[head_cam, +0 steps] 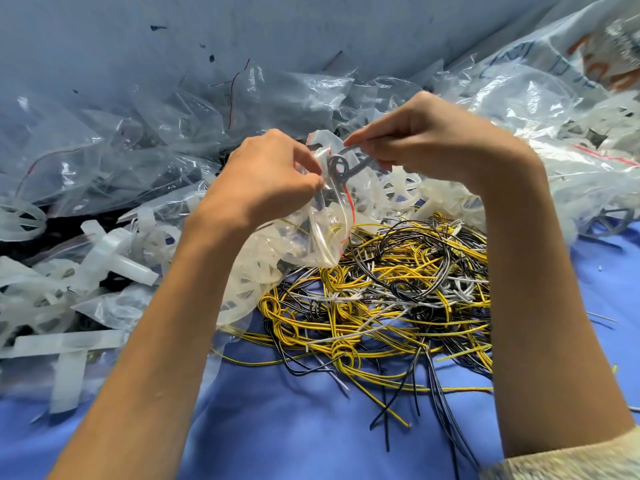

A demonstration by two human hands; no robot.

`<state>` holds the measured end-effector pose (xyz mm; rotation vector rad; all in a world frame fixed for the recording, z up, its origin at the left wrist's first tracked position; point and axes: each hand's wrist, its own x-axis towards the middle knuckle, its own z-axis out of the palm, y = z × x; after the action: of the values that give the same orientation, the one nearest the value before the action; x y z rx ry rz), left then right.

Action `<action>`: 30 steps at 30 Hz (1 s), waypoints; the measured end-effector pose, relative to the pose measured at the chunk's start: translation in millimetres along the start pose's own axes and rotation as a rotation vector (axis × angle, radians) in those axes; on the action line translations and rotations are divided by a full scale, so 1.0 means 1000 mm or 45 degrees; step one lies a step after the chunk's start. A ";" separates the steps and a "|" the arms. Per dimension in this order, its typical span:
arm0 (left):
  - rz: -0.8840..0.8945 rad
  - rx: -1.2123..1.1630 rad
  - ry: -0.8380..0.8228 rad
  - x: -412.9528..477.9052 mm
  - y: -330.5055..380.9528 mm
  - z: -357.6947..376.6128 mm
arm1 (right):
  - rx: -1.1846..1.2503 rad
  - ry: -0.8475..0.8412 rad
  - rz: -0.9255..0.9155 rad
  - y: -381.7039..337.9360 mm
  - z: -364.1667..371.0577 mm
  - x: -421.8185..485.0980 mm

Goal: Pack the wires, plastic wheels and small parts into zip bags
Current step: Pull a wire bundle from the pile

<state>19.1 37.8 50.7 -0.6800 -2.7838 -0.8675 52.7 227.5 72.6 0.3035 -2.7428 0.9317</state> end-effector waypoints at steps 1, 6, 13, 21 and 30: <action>-0.011 -0.007 0.000 0.000 -0.001 -0.001 | 0.010 -0.023 0.000 -0.001 0.001 0.001; -0.038 -0.096 0.129 0.001 -0.002 -0.001 | -0.003 -0.104 -0.059 -0.003 0.007 0.005; -0.013 -0.155 0.183 -0.001 0.002 -0.004 | -0.103 -0.088 -0.174 -0.013 0.027 0.013; 0.049 -0.159 0.233 -0.001 0.002 -0.007 | -0.198 -0.202 -0.115 -0.014 0.038 0.018; 0.098 -0.354 0.188 -0.001 0.002 -0.015 | -0.149 -0.484 -0.155 -0.021 0.053 0.019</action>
<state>20.9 29.6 63.9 -0.7245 -2.5155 -1.2483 32.3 175.6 49.0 0.6809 -3.0592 0.7418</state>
